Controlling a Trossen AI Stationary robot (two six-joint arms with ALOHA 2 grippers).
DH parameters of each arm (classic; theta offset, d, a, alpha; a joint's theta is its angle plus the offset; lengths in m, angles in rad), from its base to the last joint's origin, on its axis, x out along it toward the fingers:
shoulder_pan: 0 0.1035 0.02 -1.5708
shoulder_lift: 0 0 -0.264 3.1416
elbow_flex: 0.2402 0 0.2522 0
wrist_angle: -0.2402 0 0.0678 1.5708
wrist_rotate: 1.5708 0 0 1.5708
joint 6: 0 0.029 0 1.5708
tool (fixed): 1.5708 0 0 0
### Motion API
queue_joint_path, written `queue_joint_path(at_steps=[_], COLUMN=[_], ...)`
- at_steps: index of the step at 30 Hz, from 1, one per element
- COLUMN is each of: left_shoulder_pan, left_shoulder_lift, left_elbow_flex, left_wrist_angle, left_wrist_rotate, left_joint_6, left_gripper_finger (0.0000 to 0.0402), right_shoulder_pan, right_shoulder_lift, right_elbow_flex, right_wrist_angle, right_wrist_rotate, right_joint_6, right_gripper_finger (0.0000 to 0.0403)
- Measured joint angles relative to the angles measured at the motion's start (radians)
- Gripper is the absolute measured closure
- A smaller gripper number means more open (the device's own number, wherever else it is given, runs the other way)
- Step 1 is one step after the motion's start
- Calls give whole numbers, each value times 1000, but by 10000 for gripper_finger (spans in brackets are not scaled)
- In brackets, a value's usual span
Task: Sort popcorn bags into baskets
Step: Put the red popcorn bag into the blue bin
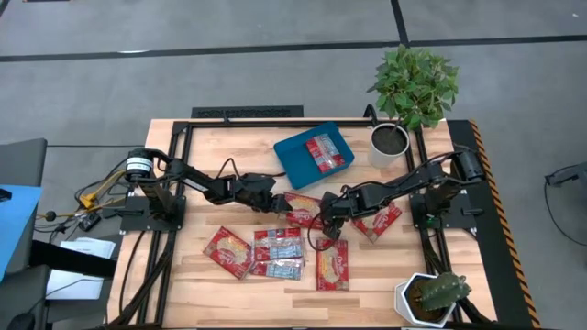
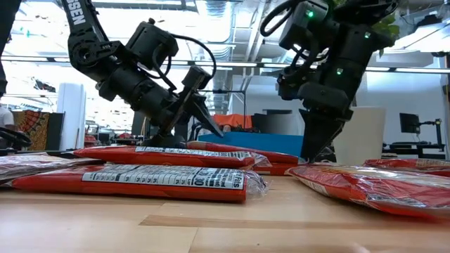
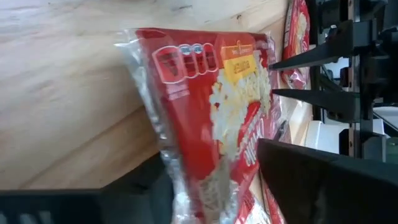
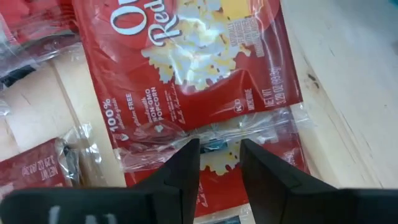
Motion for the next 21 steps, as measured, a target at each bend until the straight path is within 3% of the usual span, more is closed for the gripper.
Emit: queue_joint_path(at_steps=[7, 15, 21], left_shoulder_pan=[1, -1, -1], left_shoulder_lift=[0, -24, -126], left_elbow_flex=[0, 2, 3], left_wrist_angle=[0, 3, -13], left_wrist_rotate=[26, 152, 229], left_joint_6=[-14, -88, -89], left_gripper_finger=[383, 399, 401], right_shoulder_pan=[1, 2, -5], right_shoulder_lift=[-9, -118, -215], right_elbow_flex=[0, 0, 0], right_wrist_angle=[-4, -67, -159], right_wrist_rotate=[0, 3, 36], right_joint_6=[4, 4, 4], right_gripper_finger=[277, 289, 296])
